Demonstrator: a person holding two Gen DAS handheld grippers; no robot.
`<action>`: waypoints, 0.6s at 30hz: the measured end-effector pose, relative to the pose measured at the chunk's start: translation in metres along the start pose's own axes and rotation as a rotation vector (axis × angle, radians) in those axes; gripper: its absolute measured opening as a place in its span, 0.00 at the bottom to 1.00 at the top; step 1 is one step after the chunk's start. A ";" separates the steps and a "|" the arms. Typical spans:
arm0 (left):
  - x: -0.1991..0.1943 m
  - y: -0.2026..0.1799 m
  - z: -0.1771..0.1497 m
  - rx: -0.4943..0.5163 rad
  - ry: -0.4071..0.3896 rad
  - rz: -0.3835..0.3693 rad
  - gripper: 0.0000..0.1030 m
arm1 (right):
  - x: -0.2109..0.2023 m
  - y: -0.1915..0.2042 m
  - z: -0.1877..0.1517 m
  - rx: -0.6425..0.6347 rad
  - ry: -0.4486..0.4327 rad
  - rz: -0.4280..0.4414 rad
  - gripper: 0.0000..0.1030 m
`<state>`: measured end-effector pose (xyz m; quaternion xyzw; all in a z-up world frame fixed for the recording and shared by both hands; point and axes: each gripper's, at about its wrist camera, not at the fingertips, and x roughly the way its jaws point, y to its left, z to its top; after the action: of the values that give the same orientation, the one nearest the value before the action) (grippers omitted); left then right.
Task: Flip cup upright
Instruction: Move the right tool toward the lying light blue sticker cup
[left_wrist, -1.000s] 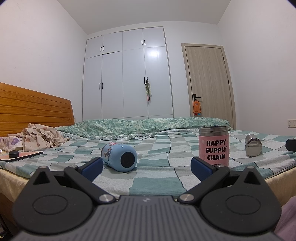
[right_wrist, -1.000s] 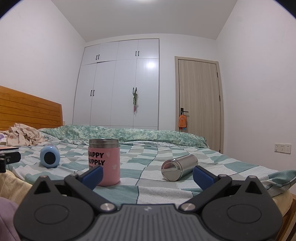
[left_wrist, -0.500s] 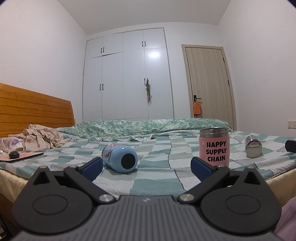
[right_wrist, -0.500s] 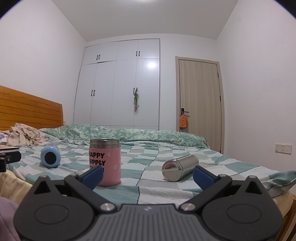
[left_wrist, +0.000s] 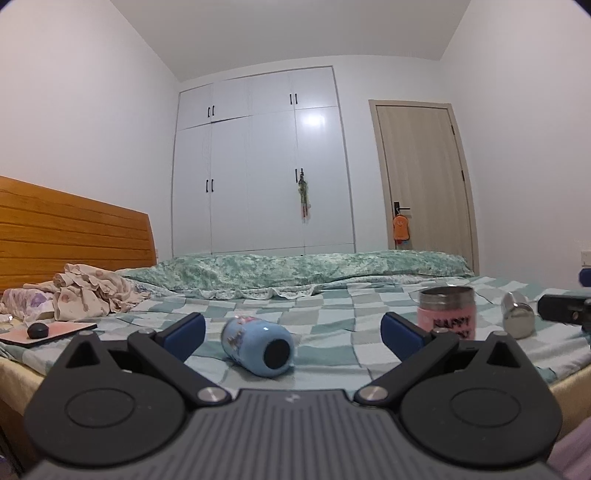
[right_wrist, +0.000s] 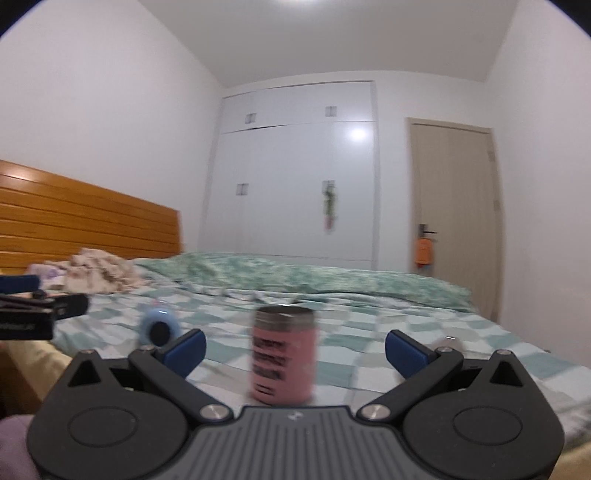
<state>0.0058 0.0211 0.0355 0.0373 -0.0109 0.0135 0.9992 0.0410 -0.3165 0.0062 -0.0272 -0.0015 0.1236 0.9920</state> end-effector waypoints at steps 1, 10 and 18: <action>0.002 0.004 0.002 0.000 0.002 0.005 1.00 | 0.005 0.004 0.004 -0.001 0.003 0.027 1.00; 0.032 0.058 0.015 0.015 0.058 0.075 1.00 | 0.063 0.057 0.027 -0.038 0.053 0.265 1.00; 0.070 0.121 0.014 0.007 0.156 0.127 1.00 | 0.143 0.114 0.045 -0.086 0.117 0.416 1.00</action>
<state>0.0722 0.1425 0.0605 0.0391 0.0646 0.0796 0.9940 0.1513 -0.1685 0.0439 -0.0766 0.0564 0.3238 0.9413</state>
